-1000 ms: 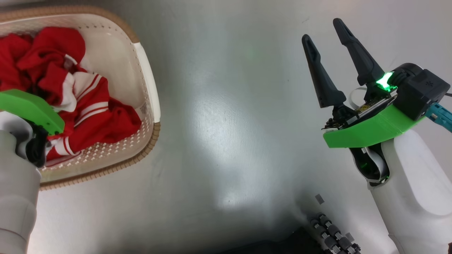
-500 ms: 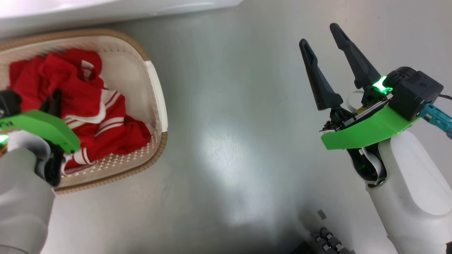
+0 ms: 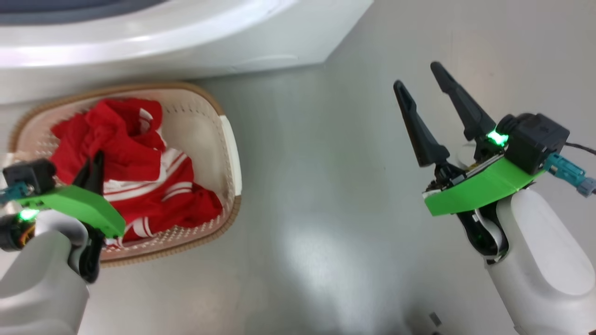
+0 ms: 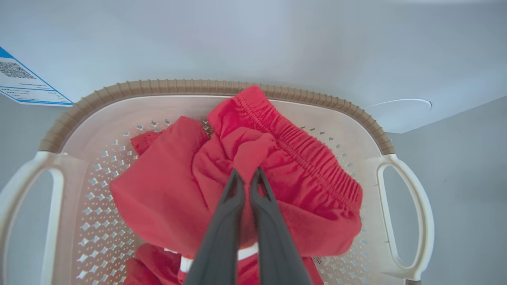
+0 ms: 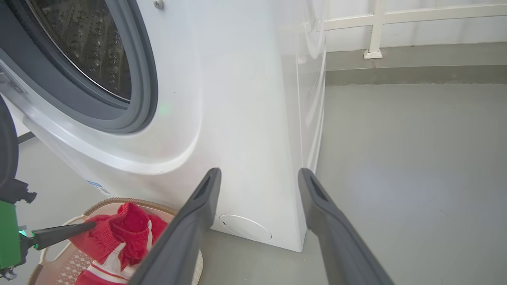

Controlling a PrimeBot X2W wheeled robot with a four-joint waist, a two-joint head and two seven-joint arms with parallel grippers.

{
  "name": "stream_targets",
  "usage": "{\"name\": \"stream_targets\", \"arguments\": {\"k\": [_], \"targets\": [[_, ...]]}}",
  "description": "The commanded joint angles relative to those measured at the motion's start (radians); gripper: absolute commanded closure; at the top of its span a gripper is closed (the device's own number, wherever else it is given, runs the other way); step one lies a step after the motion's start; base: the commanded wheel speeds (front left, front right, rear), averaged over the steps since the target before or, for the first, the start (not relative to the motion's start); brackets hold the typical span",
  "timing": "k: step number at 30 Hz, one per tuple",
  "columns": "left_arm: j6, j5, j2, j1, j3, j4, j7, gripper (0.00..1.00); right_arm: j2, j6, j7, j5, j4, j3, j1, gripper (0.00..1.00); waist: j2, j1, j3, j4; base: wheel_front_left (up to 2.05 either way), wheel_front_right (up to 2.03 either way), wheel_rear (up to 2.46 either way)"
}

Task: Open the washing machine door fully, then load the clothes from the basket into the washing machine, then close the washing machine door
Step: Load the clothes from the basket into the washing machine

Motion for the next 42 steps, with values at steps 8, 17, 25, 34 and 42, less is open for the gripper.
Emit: {"name": "stream_targets", "arguments": {"k": [8, 17, 25, 34, 42], "targets": [[-0.003, 0.038, 0.050, 0.098, 0.083, -0.122, -0.015, 1.00, -0.019, 0.002, -0.005, 0.016, -0.002, 0.023, 0.074, 0.00, 0.0000, 0.0000, -0.138, 0.047, 0.00, 0.00, 0.00], [0.013, 0.139, 0.037, 0.241, 0.201, -0.293, -0.015, 1.00, -0.033, 0.002, -0.005, 0.027, 0.015, 0.019, 0.120, 0.00, 0.0000, 0.0000, -0.244, 0.067, 0.00, 0.00, 0.00], [0.032, 0.209, 0.013, 0.356, 0.271, -0.453, -0.015, 1.00, -0.046, 0.002, -0.005, 0.036, 0.026, 0.014, 0.159, 0.00, 0.0000, 0.0000, -0.327, 0.085, 0.00, 0.00, 0.00], [0.055, 0.255, 0.006, 0.457, 0.315, -0.608, -0.015, 1.00, -0.053, 0.002, -0.005, 0.043, 0.034, 0.014, 0.197, 0.00, 0.0000, 0.0000, -0.405, 0.098, 0.00, 0.00, 0.00], [0.090, 0.272, 0.007, 0.526, 0.332, -0.727, -0.015, 1.00, -0.057, 0.002, -0.005, 0.048, 0.038, 0.004, 0.226, 0.00, 0.0000, 0.0000, -0.454, 0.102, 0.00, 0.00, 0.00]]}}
